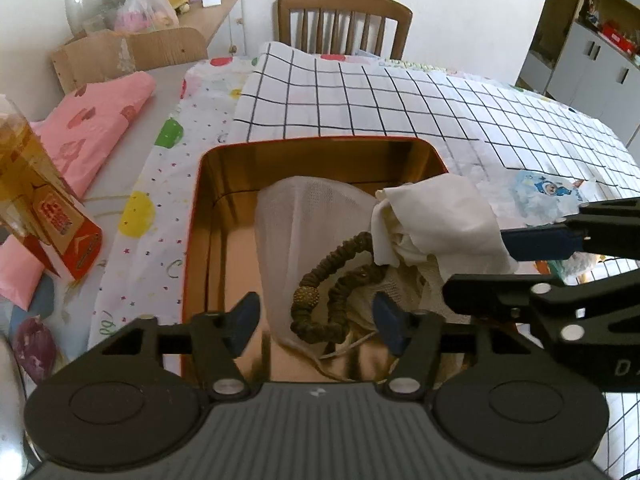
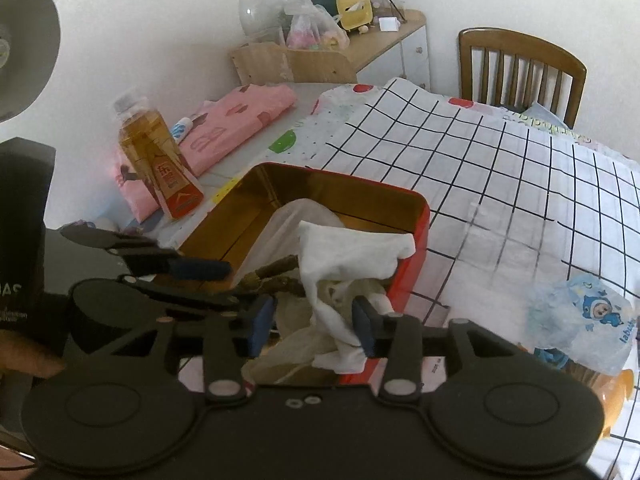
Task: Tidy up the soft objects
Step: 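Open both grippers to release the bracelet and tissue into the tin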
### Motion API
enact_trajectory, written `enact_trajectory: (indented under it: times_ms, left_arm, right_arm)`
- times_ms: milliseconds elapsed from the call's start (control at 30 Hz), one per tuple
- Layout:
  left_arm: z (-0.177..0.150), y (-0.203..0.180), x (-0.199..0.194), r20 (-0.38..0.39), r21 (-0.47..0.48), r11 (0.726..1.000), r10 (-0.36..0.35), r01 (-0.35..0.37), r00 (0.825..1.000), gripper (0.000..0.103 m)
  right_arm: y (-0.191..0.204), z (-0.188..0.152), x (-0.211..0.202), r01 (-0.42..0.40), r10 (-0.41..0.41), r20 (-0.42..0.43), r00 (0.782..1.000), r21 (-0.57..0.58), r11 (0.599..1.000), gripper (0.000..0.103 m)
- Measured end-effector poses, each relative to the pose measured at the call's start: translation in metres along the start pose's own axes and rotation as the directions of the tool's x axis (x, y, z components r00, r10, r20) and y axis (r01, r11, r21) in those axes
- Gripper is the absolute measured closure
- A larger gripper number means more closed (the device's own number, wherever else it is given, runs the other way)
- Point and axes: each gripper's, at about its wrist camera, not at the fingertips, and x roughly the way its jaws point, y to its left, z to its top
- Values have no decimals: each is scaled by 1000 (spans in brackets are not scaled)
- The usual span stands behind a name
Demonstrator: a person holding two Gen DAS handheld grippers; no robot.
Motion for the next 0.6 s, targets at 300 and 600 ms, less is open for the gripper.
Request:
enact_trajectory:
  times_ms: [300,600]
  left_arm:
    - [-1,-3,-26,46,-13,1000,9,-9,999,37]
    - [2,-20,-62,132,-15,1000,13,-11,991,37]
  right_arm:
    - [-1,-2,-26,-22,22,41,999,8,1000,44]
    - [-6,-7,-67,-34,33,120,992,5,999,38]
